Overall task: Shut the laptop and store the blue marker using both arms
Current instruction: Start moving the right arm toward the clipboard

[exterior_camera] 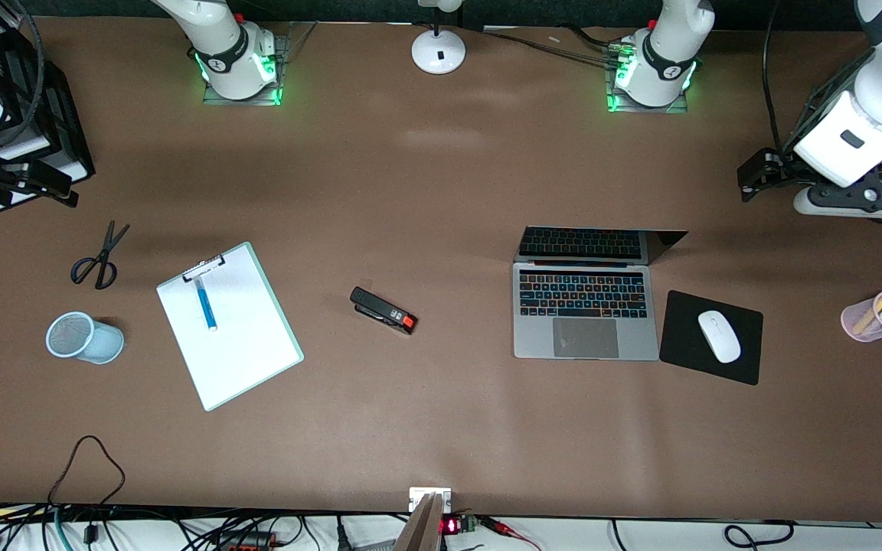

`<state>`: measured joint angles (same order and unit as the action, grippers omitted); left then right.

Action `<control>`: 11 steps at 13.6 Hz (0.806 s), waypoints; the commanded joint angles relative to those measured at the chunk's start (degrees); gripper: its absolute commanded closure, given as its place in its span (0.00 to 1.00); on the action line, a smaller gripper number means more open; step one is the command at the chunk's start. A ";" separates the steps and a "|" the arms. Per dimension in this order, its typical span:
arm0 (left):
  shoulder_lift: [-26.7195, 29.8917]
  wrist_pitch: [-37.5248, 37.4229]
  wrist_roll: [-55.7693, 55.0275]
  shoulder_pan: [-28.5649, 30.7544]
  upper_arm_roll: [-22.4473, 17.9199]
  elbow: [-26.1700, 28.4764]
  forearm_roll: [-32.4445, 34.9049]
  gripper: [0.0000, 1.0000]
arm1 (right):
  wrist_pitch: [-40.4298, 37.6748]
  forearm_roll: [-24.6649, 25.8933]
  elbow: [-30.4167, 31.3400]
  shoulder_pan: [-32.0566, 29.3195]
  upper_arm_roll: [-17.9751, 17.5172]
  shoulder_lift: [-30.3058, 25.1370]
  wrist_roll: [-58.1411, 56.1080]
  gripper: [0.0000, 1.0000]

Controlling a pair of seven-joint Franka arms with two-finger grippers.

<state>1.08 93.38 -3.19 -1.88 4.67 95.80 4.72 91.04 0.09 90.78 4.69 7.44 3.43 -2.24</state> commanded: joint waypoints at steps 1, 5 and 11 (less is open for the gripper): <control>-0.37 -1.62 -0.15 0.48 0.25 -1.84 0.56 0.00 | -0.78 0.17 -0.08 0.32 -0.41 1.39 0.75 0.00; -4.14 -3.64 -0.15 0.39 0.51 -7.89 0.29 0.00 | 1.41 -1.32 -0.08 -0.29 -0.32 5.78 0.13 0.00; -4.59 -7.60 2.66 0.39 0.69 -8.96 -2.07 0.94 | 11.68 -2.03 -0.08 0.32 -0.41 15.09 -2.22 0.00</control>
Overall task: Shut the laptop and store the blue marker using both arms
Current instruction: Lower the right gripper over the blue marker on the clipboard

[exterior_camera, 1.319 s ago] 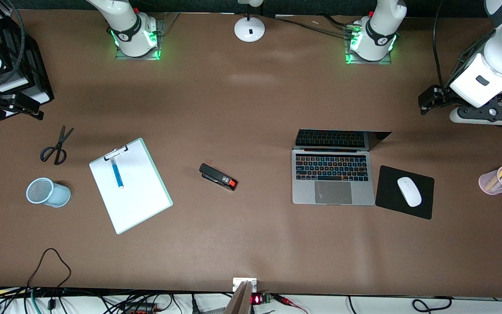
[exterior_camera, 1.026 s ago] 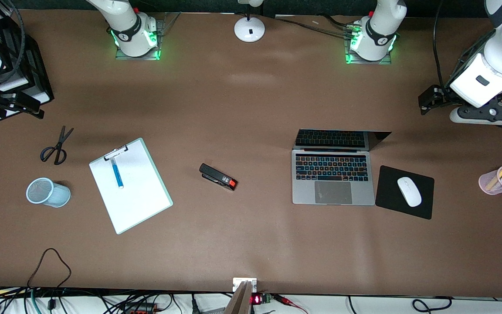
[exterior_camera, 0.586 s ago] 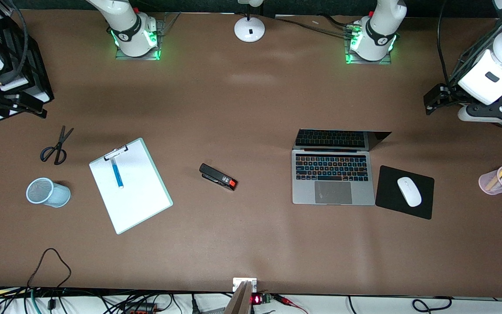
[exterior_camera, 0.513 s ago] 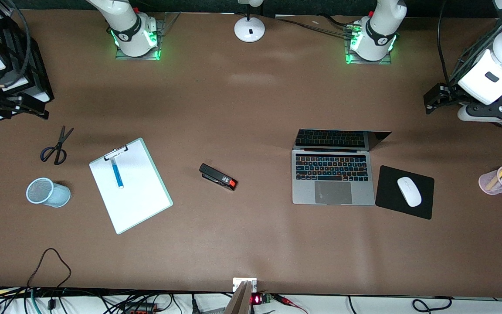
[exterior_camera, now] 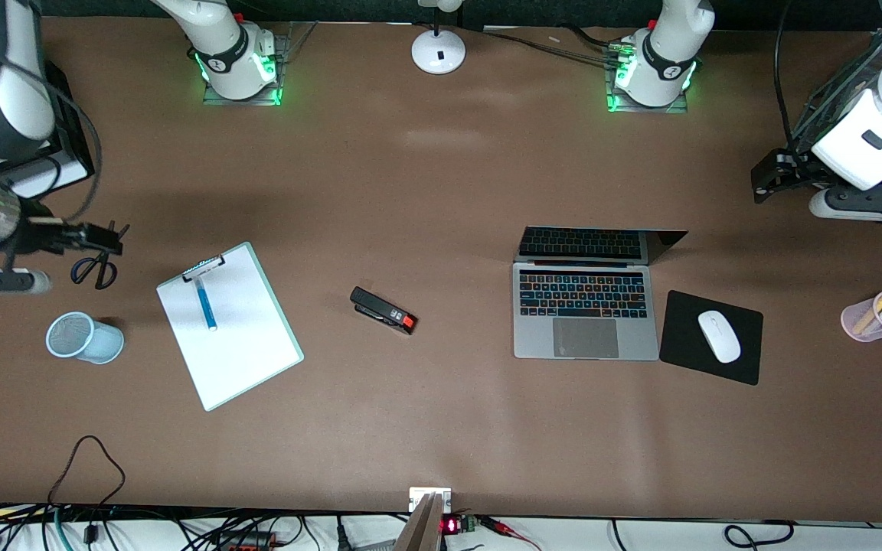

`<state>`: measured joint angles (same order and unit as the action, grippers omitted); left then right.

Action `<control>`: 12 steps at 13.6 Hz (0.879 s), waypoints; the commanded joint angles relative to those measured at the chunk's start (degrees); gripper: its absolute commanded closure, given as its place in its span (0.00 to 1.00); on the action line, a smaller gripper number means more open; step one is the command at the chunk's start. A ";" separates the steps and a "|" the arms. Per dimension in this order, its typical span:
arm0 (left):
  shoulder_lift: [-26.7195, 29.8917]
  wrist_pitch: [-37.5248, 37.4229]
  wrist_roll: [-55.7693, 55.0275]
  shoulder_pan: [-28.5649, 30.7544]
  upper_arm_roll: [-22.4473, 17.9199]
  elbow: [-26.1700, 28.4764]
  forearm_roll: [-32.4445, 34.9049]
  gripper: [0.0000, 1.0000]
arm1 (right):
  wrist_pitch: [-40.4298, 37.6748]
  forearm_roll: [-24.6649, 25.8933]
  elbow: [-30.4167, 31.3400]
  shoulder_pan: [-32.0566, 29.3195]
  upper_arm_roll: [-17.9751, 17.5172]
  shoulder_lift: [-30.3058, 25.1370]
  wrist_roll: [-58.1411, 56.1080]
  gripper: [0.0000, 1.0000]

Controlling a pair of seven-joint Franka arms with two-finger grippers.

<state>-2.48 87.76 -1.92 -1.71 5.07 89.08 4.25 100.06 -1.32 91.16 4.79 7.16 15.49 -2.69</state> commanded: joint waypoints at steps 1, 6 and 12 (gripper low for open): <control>-1.04 -1.98 1.48 0.30 0.20 -2.16 -2.05 0.98 | 4.68 -0.88 -0.46 0.22 -0.12 4.71 -3.01 0.00; -0.95 -3.74 1.22 0.22 0.29 -1.72 -2.14 1.00 | 14.18 -0.88 0.86 0.57 -0.12 11.75 -6.80 0.00; 0.19 -7.96 -3.07 -0.22 0.64 0.47 -9.42 1.00 | 21.04 -0.53 0.95 2.68 -0.12 18.34 -11.54 0.00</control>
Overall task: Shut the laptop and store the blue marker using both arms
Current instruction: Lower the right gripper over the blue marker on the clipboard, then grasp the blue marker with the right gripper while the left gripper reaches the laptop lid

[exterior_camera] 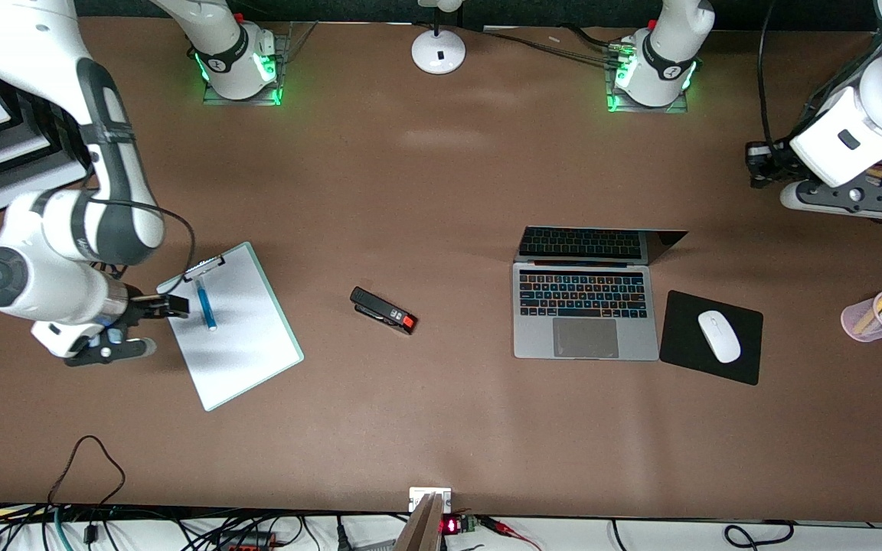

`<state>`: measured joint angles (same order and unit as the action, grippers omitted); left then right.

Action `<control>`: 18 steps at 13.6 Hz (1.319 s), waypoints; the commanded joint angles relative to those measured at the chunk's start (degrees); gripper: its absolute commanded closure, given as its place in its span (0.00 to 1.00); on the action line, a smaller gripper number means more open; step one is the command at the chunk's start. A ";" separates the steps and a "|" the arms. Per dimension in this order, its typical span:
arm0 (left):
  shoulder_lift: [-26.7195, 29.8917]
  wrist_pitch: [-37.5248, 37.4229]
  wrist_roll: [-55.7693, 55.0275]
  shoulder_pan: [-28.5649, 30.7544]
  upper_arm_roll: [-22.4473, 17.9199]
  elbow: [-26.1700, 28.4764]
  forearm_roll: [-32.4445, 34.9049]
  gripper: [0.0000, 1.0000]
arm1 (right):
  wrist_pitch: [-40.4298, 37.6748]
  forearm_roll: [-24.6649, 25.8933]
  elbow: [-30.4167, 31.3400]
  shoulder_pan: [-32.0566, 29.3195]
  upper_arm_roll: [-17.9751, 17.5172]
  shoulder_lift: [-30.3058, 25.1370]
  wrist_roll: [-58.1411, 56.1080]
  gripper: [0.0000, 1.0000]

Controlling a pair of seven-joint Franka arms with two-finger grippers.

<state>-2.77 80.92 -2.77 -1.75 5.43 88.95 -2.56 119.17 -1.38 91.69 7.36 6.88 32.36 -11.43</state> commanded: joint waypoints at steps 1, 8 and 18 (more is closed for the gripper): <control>1.45 -0.76 -4.85 -0.71 1.07 2.44 -3.32 1.00 | 2.72 -0.55 0.60 0.11 0.06 2.18 -3.86 0.00; 3.30 17.75 -17.26 -0.19 13.20 18.33 -3.50 1.00 | 6.86 -1.35 0.95 0.03 -0.11 6.40 -9.67 0.00; 2.17 51.34 -16.56 -0.10 15.14 41.83 -2.45 1.00 | 6.69 -2.23 2.62 0.29 -0.38 7.63 -13.18 0.19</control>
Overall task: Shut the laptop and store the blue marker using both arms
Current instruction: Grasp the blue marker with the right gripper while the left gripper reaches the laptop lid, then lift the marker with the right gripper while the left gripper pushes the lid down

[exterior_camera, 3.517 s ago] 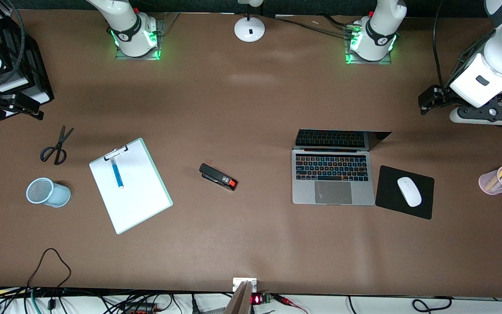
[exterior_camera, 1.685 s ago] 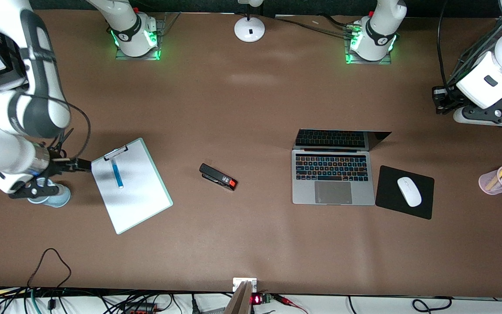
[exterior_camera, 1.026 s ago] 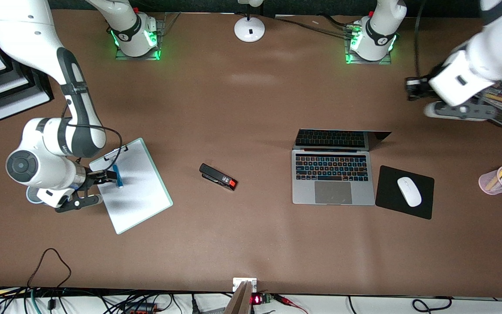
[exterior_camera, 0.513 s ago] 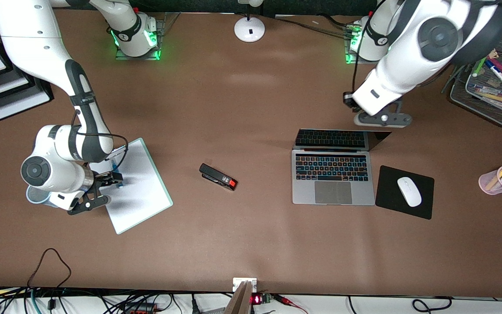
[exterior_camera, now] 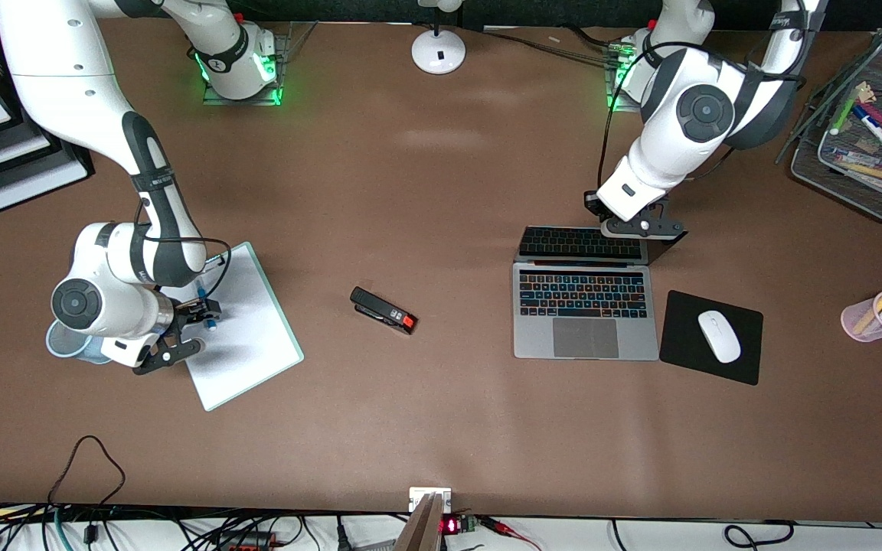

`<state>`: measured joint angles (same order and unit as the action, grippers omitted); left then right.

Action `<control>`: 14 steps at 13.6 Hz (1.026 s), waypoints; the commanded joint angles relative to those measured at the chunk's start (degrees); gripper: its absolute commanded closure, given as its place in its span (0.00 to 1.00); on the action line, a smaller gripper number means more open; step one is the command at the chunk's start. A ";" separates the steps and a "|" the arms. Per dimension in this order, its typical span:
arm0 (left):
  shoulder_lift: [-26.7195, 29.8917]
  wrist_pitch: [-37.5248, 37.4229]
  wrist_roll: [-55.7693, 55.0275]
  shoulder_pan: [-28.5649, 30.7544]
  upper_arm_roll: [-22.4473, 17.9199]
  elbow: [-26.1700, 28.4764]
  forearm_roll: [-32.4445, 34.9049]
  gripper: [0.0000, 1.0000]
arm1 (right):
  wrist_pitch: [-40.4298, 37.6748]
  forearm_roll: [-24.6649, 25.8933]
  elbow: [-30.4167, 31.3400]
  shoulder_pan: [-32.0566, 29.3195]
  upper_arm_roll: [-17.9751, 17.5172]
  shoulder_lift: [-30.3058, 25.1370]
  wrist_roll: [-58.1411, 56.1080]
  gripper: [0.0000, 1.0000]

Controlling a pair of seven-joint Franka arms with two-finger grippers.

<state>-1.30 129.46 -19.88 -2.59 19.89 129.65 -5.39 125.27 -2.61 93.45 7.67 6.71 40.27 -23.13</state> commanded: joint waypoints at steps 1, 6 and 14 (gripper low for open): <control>-0.36 5.78 0.72 0.74 0.68 1.04 2.12 1.00 | 0.59 -0.99 0.77 -0.02 -0.30 -0.19 -1.47 0.22; -5.11 18.18 0.81 1.88 0.59 0.08 10.66 1.00 | 0.85 -1.08 0.86 1.65 -0.21 -0.19 -1.56 0.40; -16.97 25.85 0.90 3.90 0.15 -8.26 16.55 1.00 | 2.26 -0.99 0.59 1.39 -0.21 1.04 -1.91 0.49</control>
<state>-13.91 154.99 -19.68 0.20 19.68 125.75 8.98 126.88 -2.62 93.79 9.24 6.54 41.41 -23.55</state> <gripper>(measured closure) 0.991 0.493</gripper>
